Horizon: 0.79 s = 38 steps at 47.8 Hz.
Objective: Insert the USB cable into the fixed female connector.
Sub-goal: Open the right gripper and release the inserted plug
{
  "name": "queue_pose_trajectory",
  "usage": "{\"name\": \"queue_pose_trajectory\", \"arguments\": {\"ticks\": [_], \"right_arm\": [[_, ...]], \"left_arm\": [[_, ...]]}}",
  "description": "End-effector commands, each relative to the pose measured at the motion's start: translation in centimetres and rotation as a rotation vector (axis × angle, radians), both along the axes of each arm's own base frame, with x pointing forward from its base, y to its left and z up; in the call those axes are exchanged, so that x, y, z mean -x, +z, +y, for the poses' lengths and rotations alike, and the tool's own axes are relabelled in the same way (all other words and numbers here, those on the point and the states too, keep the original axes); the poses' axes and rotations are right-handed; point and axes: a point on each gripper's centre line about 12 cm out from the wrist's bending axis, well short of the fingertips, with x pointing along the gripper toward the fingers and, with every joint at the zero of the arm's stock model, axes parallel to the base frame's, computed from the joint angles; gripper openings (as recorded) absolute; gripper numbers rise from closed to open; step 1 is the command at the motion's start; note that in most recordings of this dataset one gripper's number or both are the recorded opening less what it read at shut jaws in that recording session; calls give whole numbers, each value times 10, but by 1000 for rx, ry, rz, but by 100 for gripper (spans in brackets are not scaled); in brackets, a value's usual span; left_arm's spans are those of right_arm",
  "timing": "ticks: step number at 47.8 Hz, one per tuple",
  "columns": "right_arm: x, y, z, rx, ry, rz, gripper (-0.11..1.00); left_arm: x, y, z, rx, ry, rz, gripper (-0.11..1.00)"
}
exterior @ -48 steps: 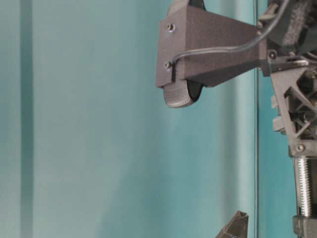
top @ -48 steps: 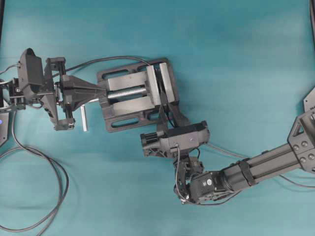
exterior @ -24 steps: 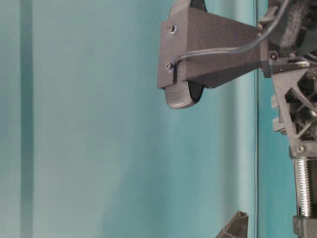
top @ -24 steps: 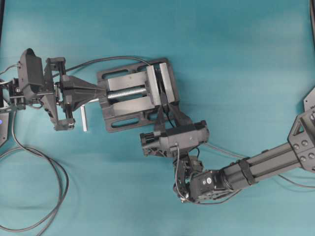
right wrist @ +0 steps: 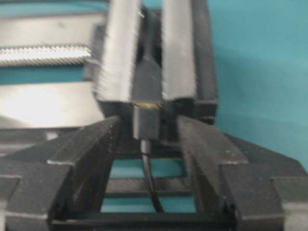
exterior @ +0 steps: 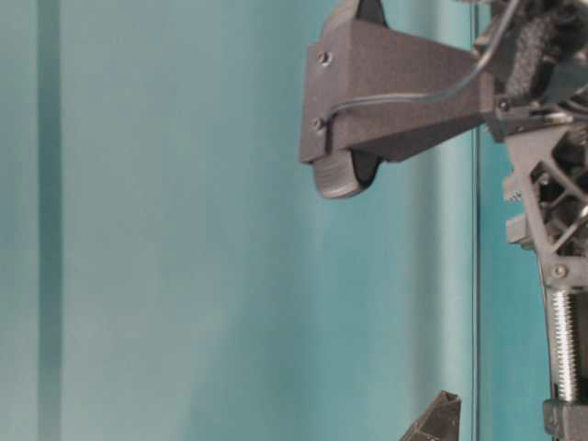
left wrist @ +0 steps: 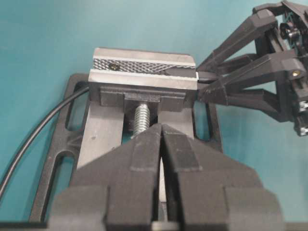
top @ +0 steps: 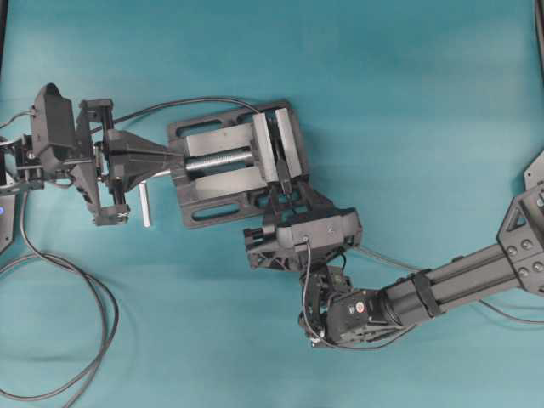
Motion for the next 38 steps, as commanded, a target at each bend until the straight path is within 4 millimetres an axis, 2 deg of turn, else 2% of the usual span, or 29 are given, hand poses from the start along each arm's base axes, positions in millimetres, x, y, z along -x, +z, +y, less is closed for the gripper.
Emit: {"name": "queue_pose_trajectory", "arguments": {"ticks": [1,17,38], "right_arm": [[-3,28,14,-33,16,-66,58],[1,53,45,-52,81,-104,59],[8,64,74,-65,210,-37,59]], "left_arm": [[-2,6,0,-4,-4,-24,2],[-3,7,0,-1,-3,-26,2],[-3,7,0,3,-2,-30,2]]}}
